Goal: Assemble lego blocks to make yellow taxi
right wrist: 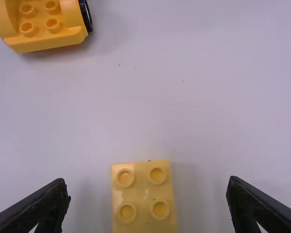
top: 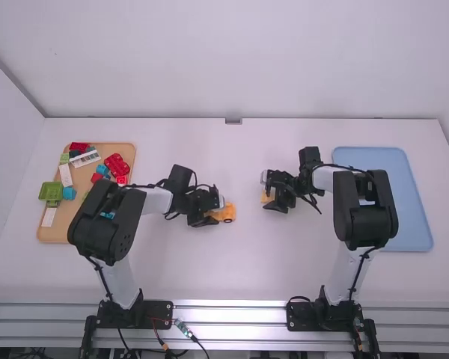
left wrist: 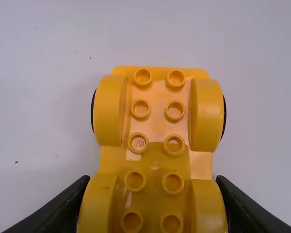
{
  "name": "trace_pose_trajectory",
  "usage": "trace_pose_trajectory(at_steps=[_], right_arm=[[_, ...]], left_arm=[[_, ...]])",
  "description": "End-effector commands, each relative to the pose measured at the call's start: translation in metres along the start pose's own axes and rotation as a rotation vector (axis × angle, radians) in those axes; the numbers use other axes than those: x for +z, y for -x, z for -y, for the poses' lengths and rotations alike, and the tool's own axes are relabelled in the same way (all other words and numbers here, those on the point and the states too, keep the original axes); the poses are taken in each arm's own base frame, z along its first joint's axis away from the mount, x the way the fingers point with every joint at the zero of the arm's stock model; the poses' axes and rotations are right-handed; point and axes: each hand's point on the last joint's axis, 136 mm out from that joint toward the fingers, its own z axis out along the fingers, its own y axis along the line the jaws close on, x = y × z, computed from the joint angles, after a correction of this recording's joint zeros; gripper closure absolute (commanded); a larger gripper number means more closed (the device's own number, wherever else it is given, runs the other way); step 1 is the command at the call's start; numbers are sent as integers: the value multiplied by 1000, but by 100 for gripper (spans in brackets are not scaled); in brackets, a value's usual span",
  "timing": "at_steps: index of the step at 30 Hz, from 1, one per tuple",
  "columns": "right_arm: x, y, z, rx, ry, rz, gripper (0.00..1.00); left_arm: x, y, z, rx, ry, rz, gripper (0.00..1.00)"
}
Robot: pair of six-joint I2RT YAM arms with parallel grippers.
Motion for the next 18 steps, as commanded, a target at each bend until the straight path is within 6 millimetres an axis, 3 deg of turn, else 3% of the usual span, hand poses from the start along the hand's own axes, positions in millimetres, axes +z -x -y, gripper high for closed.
trace_pose_trajectory(at_steps=[1,10,18], right_arm=[[3,1,4,-6,-1,-17,14],[9,2,6,22,-9,-19,11],[2,-6,8,33,-12,1,11]], left_arm=[[5,-19,14,-23,-23,-68,98],[5,-19,14,-25,-24,-70,98],[6,-19,15,-17,-22,-81,98]])
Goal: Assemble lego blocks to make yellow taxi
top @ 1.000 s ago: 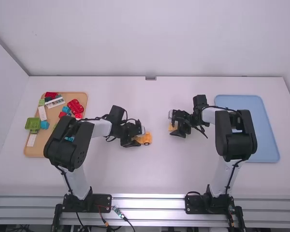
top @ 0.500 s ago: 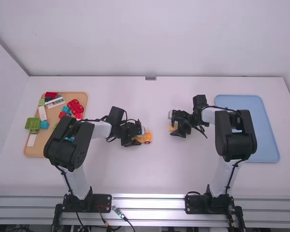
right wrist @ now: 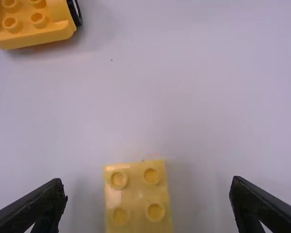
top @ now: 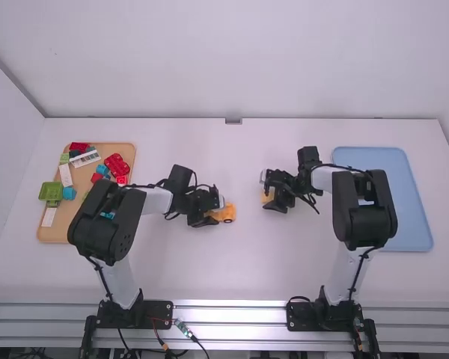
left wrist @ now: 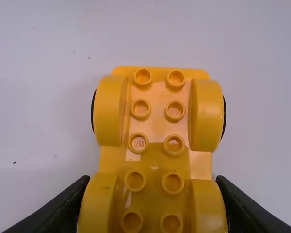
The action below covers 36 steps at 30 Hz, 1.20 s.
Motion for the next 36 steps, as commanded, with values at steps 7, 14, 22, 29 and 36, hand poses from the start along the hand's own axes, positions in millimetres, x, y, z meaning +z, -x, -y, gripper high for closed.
trace_pose_trajectory(at_steps=[7,14,22,29,36], right_arm=[[8,-6,2,12,26,36,11],[5,1,1,-41,31,94,14],[-3,-4,6,-19,19,162,11],[4,-3,2,-35,40,183,12],[3,-2,2,-35,40,194,16]], left_arm=[[6,-22,12,-14,-6,-101,98],[6,-22,11,-16,-5,-101,98],[6,-22,10,-41,1,-99,98],[6,-21,10,-36,2,-98,98],[6,-21,10,-36,2,-98,98]])
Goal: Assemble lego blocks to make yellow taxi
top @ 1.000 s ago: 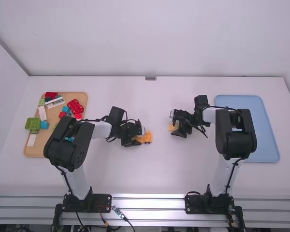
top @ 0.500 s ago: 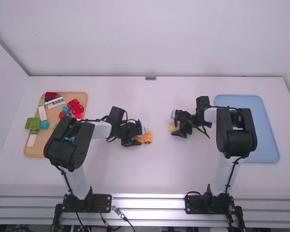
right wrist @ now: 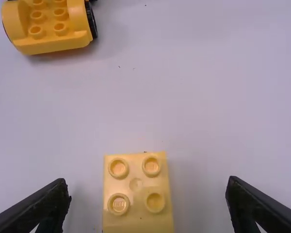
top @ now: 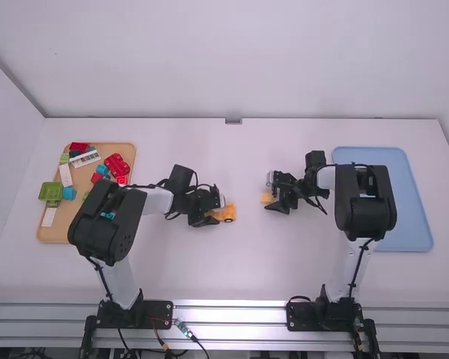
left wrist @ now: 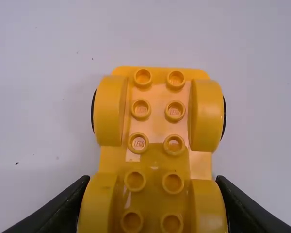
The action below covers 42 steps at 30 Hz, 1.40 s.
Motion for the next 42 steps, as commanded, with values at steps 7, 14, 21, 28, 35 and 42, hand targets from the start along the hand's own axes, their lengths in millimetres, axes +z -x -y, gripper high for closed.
trace_pose_trajectory(at_steps=[7,14,21,28,35,42], right_arm=[[2,3,1,3,10,25,11],[2,3,1,7,9,27,9],[6,-2,4,46,5,24,10],[4,-6,-1,50,78,34,9],[-3,-1,-4,4,114,29,19],[3,-5,-3,5,90,31,27]], left_arm=[[5,-22,11,-24,-6,-93,98],[5,-21,9,-20,1,-88,98],[5,-22,10,-21,-1,-90,98],[5,-22,10,-21,-1,-90,98],[5,-22,10,-21,-2,-90,98],[5,-21,9,-44,5,-87,98]])
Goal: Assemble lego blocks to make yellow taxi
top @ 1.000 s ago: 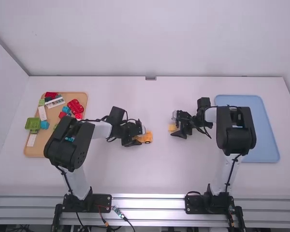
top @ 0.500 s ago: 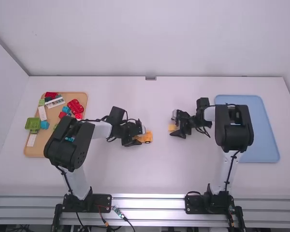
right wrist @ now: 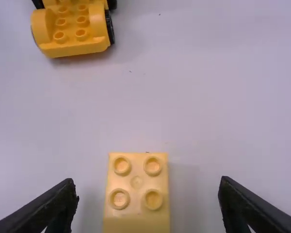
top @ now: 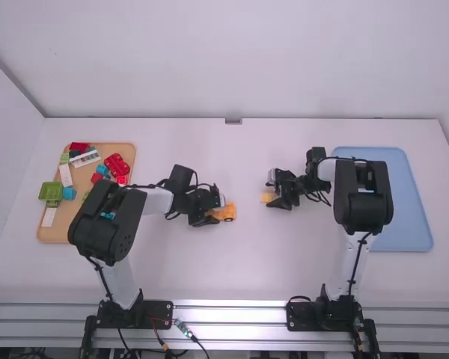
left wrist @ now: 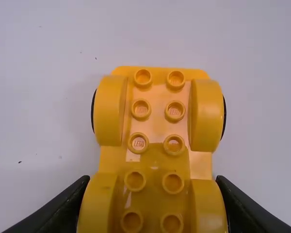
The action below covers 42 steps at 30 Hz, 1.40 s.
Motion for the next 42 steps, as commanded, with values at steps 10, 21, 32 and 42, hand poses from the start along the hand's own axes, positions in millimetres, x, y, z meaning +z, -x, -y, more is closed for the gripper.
trace_pose_trajectory(at_steps=[10,21,32,42], right_arm=[[10,-12,-4,100,-11,3,38],[10,-12,-5,107,-9,3,51],[14,-9,-7,107,4,2,55],[8,-2,-9,134,44,-9,74]], left_arm=[[3,-17,7,-40,-14,-93,98],[4,-18,8,-33,-6,-87,98],[5,-24,15,15,-28,-99,98],[6,-25,15,24,-14,-91,98]])
